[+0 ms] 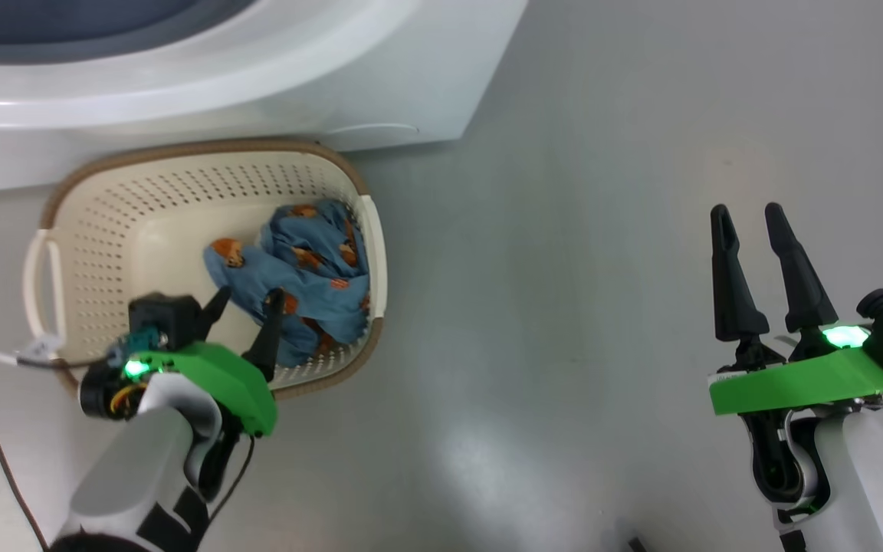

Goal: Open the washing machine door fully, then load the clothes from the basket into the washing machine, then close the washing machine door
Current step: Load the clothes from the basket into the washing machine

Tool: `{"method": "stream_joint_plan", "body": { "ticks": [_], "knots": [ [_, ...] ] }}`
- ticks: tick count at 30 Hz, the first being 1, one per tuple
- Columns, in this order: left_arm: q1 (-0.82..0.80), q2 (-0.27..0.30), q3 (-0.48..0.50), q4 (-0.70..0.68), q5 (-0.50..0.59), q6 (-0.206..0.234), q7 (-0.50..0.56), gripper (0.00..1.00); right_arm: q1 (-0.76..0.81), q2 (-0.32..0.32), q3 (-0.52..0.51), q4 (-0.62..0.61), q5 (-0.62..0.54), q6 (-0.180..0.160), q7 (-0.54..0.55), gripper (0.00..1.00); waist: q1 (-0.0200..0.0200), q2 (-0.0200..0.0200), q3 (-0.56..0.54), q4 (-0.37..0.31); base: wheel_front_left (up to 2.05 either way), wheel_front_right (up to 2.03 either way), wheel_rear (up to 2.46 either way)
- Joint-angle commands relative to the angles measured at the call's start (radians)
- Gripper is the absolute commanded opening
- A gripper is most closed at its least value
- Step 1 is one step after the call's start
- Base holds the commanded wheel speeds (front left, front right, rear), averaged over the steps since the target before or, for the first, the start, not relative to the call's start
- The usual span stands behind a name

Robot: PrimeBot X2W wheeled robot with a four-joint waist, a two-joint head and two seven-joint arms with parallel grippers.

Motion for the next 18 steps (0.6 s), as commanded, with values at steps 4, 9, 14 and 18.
{"method": "stream_joint_plan", "body": {
  "ticks": [4,9,14,18],
  "knots": [
    [-0.061,0.058,-0.090,-0.012,-0.108,0.001,0.043,1.00,-0.016,0.005,0.026,-0.029,-0.010,0.006,-0.008,1.00,0.0001,-0.0001,0.060,-0.046,0.00,0.00,0.00],
    [-0.119,0.102,-0.192,-0.014,-0.217,0.001,0.089,1.00,-0.031,0.015,0.042,-0.033,-0.010,0.006,-0.008,1.00,0.0001,-0.0001,0.091,-0.069,0.00,0.00,0.00],
    [-0.155,0.126,-0.267,-0.004,-0.283,0.001,0.120,1.00,-0.039,0.021,0.046,-0.039,-0.010,0.006,-0.008,1.00,0.0001,-0.0001,0.116,-0.084,0.00,0.00,0.00],
    [-0.194,0.142,-0.334,0.005,-0.330,0.001,0.130,1.00,-0.041,0.025,0.044,-0.043,-0.012,0.006,-0.008,1.00,0.0001,-0.0001,0.143,-0.088,0.00,0.00,0.00]
  ]
}}
